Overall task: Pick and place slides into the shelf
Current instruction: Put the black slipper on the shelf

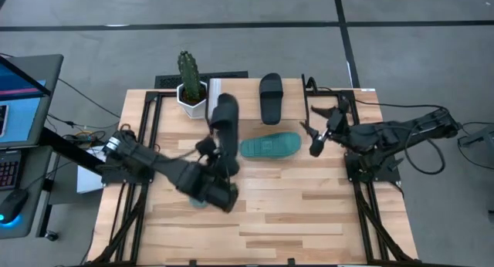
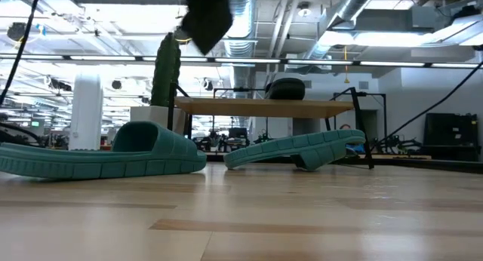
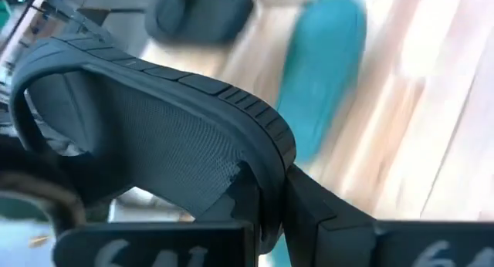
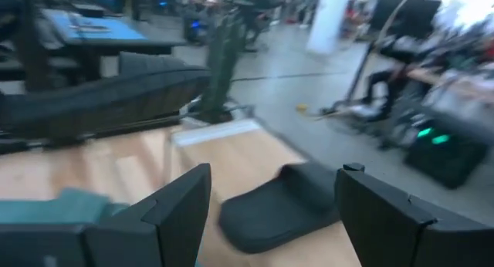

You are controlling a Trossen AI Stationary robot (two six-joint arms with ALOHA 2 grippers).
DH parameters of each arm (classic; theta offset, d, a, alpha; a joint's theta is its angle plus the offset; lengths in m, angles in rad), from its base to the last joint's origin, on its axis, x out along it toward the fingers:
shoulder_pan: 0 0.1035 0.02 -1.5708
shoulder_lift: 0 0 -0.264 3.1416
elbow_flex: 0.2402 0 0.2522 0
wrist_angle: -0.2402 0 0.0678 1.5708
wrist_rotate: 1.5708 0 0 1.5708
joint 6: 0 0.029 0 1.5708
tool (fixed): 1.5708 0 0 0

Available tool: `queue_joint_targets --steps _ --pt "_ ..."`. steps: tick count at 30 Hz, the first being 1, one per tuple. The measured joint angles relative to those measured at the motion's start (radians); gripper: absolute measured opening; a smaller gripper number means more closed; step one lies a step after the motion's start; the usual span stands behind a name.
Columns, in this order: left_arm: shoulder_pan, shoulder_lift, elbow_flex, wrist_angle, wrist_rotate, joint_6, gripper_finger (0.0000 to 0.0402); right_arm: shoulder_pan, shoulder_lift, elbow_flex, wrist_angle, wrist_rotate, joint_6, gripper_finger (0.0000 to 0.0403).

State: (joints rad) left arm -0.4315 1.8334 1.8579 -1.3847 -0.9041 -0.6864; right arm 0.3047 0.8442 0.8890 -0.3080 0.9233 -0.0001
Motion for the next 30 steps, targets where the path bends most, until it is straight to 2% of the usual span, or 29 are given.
queue_joint_targets --steps 3,7,10,12,23,30 --pt "0.046 0.000 0.042 0.175 -0.002 0.096 0.0013 0.026 0.007 0.037 -0.001 0.103 -0.094 0.0260" --pt "0.091 0.000 0.046 0.412 0.008 0.222 0.0013 0.072 0.049 0.092 0.000 0.305 -0.248 0.0260" --pt "0.117 0.004 0.047 0.513 0.035 0.289 0.0013 0.109 0.084 0.136 0.002 0.419 -0.356 0.0260" --pt "0.130 0.013 0.048 0.532 0.054 0.307 0.0013 0.136 0.112 0.160 0.001 0.455 -0.399 0.0260" --pt "0.152 0.139 0.047 0.524 0.251 0.397 0.0012 0.213 0.291 0.256 0.002 0.465 -0.397 0.0260" --pt "0.137 0.149 0.047 0.521 0.241 0.447 0.0012 0.221 0.396 0.269 0.001 0.435 -0.302 0.0260"
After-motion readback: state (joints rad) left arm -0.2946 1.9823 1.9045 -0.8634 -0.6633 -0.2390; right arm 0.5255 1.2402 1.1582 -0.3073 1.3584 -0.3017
